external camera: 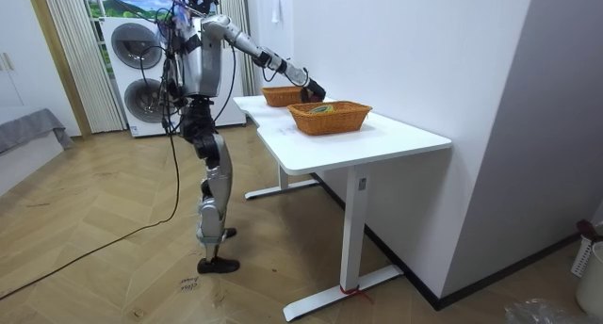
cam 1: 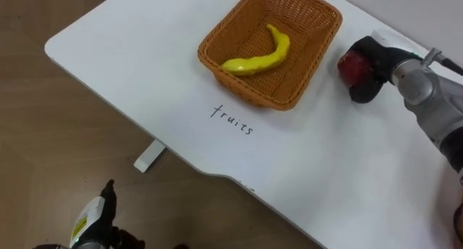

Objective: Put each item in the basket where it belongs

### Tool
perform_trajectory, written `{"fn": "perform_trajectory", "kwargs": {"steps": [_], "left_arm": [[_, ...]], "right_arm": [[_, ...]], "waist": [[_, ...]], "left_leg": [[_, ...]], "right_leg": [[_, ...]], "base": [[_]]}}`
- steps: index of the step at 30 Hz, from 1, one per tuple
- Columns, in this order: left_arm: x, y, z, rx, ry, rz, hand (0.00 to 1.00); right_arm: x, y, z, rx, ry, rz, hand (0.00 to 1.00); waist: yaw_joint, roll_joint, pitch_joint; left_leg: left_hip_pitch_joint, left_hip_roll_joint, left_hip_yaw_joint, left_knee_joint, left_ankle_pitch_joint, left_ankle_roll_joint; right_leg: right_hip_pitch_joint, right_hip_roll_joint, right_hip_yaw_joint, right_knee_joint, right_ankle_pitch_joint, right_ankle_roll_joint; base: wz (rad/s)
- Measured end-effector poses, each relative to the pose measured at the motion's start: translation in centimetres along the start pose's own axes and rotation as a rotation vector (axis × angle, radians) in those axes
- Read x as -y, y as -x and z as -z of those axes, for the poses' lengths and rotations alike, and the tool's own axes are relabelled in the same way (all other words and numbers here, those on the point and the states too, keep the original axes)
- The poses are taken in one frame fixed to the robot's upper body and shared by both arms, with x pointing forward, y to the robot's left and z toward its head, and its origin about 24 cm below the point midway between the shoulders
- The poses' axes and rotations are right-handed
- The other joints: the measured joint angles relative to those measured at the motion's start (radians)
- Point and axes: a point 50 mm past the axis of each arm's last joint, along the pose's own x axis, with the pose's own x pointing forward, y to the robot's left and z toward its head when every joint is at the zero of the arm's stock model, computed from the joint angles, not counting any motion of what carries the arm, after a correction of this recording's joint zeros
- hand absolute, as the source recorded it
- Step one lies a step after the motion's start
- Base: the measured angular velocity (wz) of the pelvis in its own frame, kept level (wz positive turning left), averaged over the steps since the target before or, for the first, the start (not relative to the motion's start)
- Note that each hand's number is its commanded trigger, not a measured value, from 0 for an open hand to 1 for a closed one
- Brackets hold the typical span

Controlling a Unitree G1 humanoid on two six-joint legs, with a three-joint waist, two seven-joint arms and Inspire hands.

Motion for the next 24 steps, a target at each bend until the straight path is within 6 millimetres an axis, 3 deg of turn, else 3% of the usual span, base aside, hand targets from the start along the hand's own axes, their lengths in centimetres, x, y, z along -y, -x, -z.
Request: {"fn": "perform_trajectory", "kwargs": {"steps": [8, 12, 17, 19, 24], "left_arm": [[0.0, 0.0, -0.1, 0.005, -0.001, -0.001, 0.00], [0.0, 0.1, 0.2, -0.001, -0.011, 0.000, 0.00], [-0.2, 0.5, 1.0, -0.030, 0.008, -0.019, 0.00], [-0.5, 0.9, 1.7, -0.053, 0.032, -0.039, 0.00], [-0.4, 1.4, 2.9, -0.107, 0.076, -0.057, 0.00]], "right_arm": [[-0.1, 0.1, -0.1, 0.011, -0.024, 0.002, 1.00], [0.1, 0.2, -0.3, 0.028, -0.057, 0.006, 1.00], [-0.5, 1.0, -1.0, 0.102, -0.055, -0.026, 1.00], [-0.1, 1.3, -2.1, 0.152, -0.027, -0.025, 1.00], [1.6, 2.2, -3.9, 0.250, -0.055, 0.042, 1.00]], "waist": [[-0.004, -0.004, -0.0018], [-0.033, -0.007, -0.0046], [-0.069, -0.015, -0.0130], [-0.094, -0.013, -0.0149], [-0.128, 0.010, -0.0319]], "left_leg": [[0.000, 0.000, 0.001, -0.001, 0.000, 0.000], [0.001, 0.001, 0.005, -0.001, 0.000, 0.000], [0.005, 0.001, 0.012, 0.005, 0.000, 0.000], [0.023, 0.002, 0.028, 0.005, 0.000, 0.000], [0.088, 0.004, 0.040, -0.012, 0.000, 0.000]], "right_leg": [[0.000, 0.000, 0.004, 0.000, 0.000, 0.000], [0.000, 0.000, 0.008, 0.000, 0.000, 0.000], [0.002, 0.000, 0.049, 0.000, 0.000, 0.000], [0.014, -0.001, 0.087, 0.000, 0.000, 0.000], [0.062, -0.002, 0.106, -0.001, 0.000, 0.000]], "base": [[0.00], [-0.01], [-0.03], [-0.17], [-0.13]]}}
